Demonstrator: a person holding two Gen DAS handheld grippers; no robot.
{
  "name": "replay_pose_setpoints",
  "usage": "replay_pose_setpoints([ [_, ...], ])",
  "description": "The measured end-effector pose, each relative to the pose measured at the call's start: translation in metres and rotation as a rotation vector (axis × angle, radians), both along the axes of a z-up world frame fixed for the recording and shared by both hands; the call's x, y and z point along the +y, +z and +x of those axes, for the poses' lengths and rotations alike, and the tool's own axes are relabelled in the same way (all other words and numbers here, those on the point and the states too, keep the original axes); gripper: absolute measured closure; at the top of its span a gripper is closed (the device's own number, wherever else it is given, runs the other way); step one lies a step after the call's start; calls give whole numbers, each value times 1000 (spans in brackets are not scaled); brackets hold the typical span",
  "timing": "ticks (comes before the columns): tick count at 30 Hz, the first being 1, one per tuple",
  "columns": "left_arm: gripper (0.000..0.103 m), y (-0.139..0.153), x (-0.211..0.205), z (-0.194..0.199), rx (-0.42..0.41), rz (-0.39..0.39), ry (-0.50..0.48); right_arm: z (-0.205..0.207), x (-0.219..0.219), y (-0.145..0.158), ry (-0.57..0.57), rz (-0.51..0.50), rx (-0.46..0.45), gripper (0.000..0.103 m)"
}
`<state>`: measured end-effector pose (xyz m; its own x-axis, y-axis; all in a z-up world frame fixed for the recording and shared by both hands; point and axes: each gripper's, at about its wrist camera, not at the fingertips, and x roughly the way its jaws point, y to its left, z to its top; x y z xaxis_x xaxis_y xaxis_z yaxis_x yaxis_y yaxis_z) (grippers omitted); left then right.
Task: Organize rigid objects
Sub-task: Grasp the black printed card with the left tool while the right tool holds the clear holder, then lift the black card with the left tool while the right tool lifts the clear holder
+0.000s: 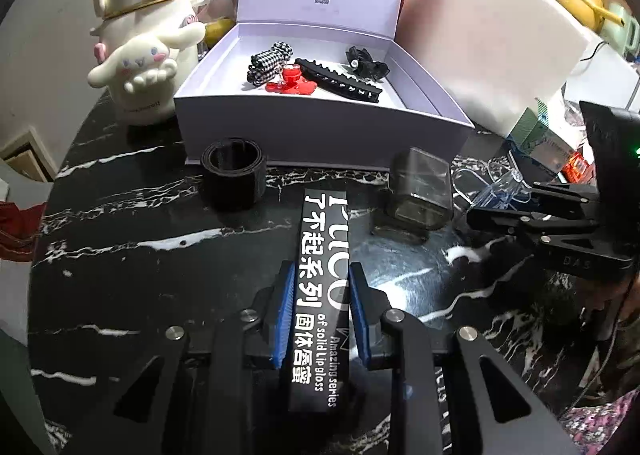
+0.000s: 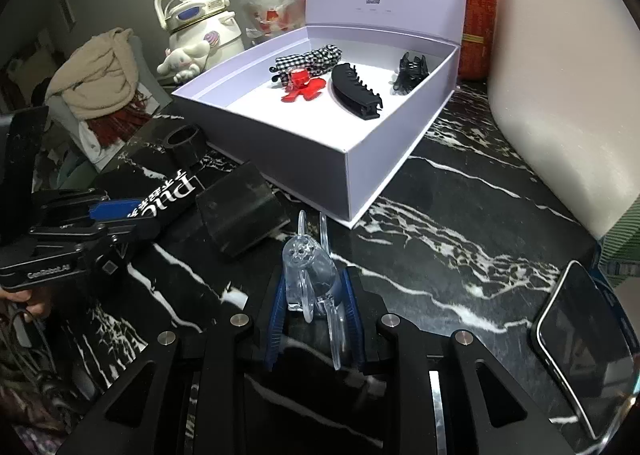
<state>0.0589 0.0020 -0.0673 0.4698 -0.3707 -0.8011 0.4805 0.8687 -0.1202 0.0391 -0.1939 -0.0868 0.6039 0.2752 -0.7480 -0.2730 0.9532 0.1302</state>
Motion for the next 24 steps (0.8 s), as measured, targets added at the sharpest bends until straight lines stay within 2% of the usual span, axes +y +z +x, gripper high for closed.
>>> replay_pose_setpoints([
  [8,77,3,-9,-20,0,34,21,-22,5,-1,31,-24,12,76],
  [12,77,1,-11,-26,-1,27,26,-33,7,-1,50,-32,2,76],
  [15,77,-3,-16,-27,-4,58,23,-36,5,-2,47,-26,-2,75],
  [20,77,-5,-24,-29,-55,101,31,-36,6,-2,40,-33,-9,75],
  [24,77,-5,-27,-28,-61,95,31,-37,9,-3,41,-41,-14,72],
])
